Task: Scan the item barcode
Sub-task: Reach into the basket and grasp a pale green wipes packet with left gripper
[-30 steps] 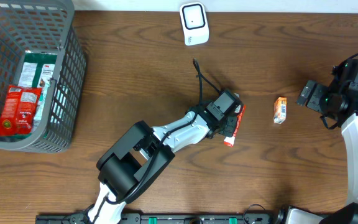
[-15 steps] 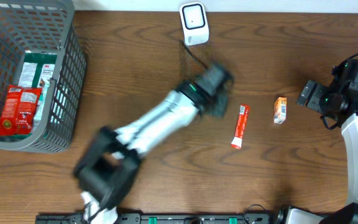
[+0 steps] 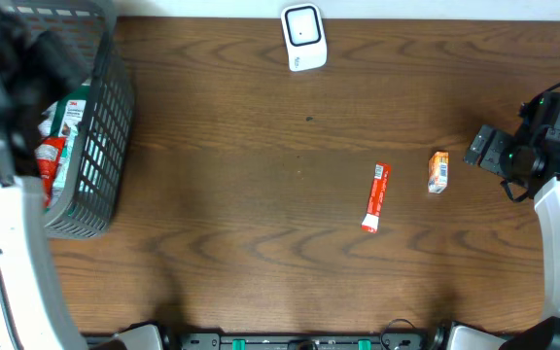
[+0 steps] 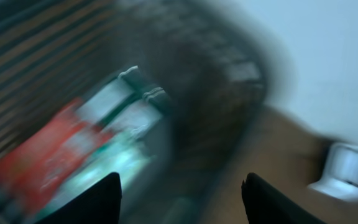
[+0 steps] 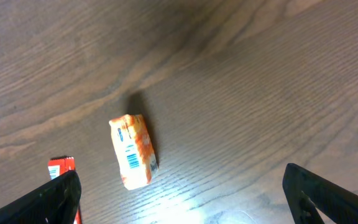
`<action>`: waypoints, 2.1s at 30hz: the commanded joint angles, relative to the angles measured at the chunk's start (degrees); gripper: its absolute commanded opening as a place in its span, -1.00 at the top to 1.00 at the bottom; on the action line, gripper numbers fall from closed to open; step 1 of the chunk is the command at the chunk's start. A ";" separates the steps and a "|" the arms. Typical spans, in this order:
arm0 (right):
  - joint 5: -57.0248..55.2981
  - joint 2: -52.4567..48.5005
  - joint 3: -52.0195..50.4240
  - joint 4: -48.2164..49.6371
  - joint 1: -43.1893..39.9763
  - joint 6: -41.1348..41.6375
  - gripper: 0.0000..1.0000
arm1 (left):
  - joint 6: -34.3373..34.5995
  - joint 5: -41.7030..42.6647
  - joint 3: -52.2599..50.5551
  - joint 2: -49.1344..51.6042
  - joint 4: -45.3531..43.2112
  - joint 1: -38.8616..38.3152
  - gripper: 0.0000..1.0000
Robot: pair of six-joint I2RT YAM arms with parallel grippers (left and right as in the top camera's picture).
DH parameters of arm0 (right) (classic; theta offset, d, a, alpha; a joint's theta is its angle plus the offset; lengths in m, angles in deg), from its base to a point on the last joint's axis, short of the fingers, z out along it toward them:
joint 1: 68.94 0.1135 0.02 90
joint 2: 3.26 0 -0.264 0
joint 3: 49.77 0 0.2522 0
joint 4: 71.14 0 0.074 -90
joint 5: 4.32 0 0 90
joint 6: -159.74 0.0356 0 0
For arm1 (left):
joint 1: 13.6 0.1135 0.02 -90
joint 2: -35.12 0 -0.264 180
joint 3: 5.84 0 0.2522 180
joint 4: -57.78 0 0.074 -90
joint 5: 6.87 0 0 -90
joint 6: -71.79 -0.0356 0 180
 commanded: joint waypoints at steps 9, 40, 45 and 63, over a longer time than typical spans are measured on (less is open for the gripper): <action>-0.15 0.07 0.57 -0.07 -0.24 0.83 -0.98 | 2.62 -0.02 -8.02 16.76 5.07 15.93 -0.36; -0.15 0.07 0.57 -0.07 -0.24 0.83 -0.99 | -15.87 11.10 -8.09 37.83 0.48 13.09 -0.49; -0.15 0.07 0.57 -0.07 -0.24 0.83 -0.99 | -15.85 11.13 -9.40 38.07 0.46 13.09 -0.49; -0.13 0.07 0.57 -0.07 -0.24 0.83 -0.99 | -15.80 11.13 -10.71 38.07 1.14 11.69 -0.03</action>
